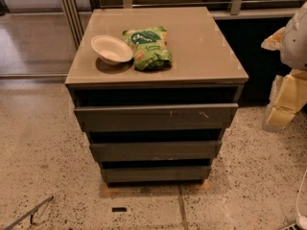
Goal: Open bottom drawer
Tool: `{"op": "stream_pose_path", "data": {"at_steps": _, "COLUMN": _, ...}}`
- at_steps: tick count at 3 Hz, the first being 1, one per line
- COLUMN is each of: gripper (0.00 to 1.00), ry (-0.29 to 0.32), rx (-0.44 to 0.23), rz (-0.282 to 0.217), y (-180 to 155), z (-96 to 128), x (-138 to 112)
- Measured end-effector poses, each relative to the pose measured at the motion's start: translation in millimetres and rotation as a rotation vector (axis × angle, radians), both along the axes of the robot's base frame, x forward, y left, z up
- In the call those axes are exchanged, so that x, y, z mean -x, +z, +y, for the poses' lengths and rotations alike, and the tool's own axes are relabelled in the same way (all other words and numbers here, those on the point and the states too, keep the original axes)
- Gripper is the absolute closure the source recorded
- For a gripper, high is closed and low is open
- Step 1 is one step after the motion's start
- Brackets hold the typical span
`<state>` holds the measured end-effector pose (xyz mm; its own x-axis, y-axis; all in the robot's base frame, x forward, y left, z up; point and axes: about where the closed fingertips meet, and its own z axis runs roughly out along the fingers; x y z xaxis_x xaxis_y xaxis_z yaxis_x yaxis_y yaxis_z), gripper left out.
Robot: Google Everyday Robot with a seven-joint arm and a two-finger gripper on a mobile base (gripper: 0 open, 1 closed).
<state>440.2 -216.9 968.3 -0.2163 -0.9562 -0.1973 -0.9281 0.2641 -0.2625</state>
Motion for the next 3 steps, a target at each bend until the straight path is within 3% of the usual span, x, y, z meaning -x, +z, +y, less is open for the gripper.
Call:
{"op": "stream_pose_path", "data": {"at_steps": 1, "gripper": 0.00, "ry": 0.010, "rx": 0.011, "rz": -0.008, "y": -41, "z": -4, "x": -5}}
{"op": "stream_pose_path", "data": {"at_steps": 2, "gripper": 0.00, "ry": 0.030, "rx": -0.018, "rz": 0.017, "y": -114, "z": -3, "x": -19}}
{"op": "stream_pose_path", "data": {"at_steps": 3, "gripper": 0.00, "ry": 0.053, "rx": -0.054, "rz": 0.083, "y": -190, "z": 5, "x": -35}}
